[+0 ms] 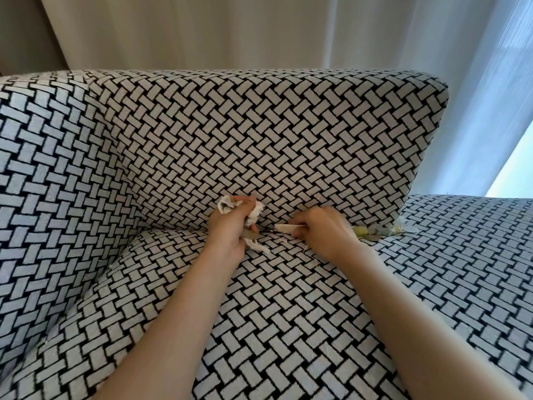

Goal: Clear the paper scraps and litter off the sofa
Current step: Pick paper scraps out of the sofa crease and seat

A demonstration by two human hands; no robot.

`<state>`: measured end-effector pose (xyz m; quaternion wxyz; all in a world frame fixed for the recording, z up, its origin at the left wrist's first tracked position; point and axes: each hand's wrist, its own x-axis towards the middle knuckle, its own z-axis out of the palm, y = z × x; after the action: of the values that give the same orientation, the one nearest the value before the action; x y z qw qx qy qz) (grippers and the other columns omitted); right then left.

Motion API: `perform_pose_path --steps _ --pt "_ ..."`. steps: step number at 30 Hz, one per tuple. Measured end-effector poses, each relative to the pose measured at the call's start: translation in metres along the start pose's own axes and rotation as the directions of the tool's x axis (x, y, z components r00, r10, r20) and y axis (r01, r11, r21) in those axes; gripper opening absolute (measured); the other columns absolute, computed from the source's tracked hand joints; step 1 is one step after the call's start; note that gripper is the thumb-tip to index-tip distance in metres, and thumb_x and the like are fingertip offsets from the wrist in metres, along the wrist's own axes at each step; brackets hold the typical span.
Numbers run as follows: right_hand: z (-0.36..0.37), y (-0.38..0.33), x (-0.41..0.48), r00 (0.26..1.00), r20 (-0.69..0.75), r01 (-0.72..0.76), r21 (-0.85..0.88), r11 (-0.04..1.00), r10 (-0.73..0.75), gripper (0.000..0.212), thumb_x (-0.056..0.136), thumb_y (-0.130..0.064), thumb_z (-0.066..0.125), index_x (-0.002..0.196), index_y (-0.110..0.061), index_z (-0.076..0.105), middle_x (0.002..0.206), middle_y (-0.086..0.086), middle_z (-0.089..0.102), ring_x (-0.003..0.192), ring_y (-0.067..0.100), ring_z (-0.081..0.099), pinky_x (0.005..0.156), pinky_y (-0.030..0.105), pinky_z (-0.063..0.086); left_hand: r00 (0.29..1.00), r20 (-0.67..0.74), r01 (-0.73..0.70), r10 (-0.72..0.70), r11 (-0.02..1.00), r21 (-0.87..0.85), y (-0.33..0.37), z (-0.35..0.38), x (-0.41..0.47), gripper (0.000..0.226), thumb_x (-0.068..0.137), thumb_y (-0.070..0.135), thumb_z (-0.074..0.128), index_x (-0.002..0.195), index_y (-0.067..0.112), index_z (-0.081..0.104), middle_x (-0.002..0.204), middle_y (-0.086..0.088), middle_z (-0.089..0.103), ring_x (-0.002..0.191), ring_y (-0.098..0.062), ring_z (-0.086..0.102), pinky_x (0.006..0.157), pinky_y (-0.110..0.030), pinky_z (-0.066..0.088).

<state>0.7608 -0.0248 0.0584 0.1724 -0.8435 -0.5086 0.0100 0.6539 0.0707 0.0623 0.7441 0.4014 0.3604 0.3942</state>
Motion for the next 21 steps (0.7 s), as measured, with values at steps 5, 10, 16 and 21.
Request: perform_pose_path --steps 5,10,16,21 --pt "0.005 -0.004 -0.002 0.996 -0.079 0.031 -0.085 0.996 -0.037 0.033 0.090 0.000 0.043 0.110 -0.016 0.063 0.098 0.006 0.063 0.089 0.023 0.059 0.072 0.028 0.046 0.998 0.062 0.030 -0.029 0.999 -0.022 0.001 0.003 -0.002 0.022 0.090 0.001 0.054 0.071 0.014 0.053 0.077 -0.001 0.062 0.045 -0.007 0.051 0.036 -0.012 0.037" --pt "-0.009 0.001 -0.005 0.940 -0.320 0.009 0.380 0.925 0.122 0.028 0.091 -0.003 0.050 0.110 -0.013 0.068 0.085 0.004 0.066 0.065 0.012 0.054 0.053 0.013 0.043 0.981 0.124 0.170 -0.149 0.970 -0.176 -0.002 0.012 -0.007 0.024 0.093 0.006 0.051 0.071 0.014 0.055 0.075 0.002 0.056 0.057 -0.006 0.040 0.035 -0.009 0.035" --pt "-0.028 -0.014 -0.007 0.920 -0.234 0.021 0.830 0.558 0.313 0.016 0.088 -0.007 0.059 0.100 -0.010 0.069 0.070 -0.005 0.066 0.051 0.001 0.060 0.060 0.013 0.052 0.954 0.217 0.246 -0.206 0.953 -0.179 -0.002 0.017 -0.012 0.021 0.089 0.028 0.056 0.074 0.013 0.054 0.064 0.003 0.054 0.053 -0.006 0.043 0.039 -0.012 0.041" --pt "-0.030 -0.025 -0.009 0.929 -0.130 0.025 0.956 0.292 0.346 0.018 0.090 -0.004 0.056 0.081 -0.016 0.065 0.071 0.000 0.066 0.056 0.009 0.058 0.066 0.023 0.055 0.881 0.409 0.311 -0.239 0.943 -0.119 -0.002 0.025 -0.023 0.031 0.091 0.037 0.045 0.083 0.009 0.057 0.071 -0.003 0.058 0.064 -0.011 0.048 0.052 -0.016 0.044"
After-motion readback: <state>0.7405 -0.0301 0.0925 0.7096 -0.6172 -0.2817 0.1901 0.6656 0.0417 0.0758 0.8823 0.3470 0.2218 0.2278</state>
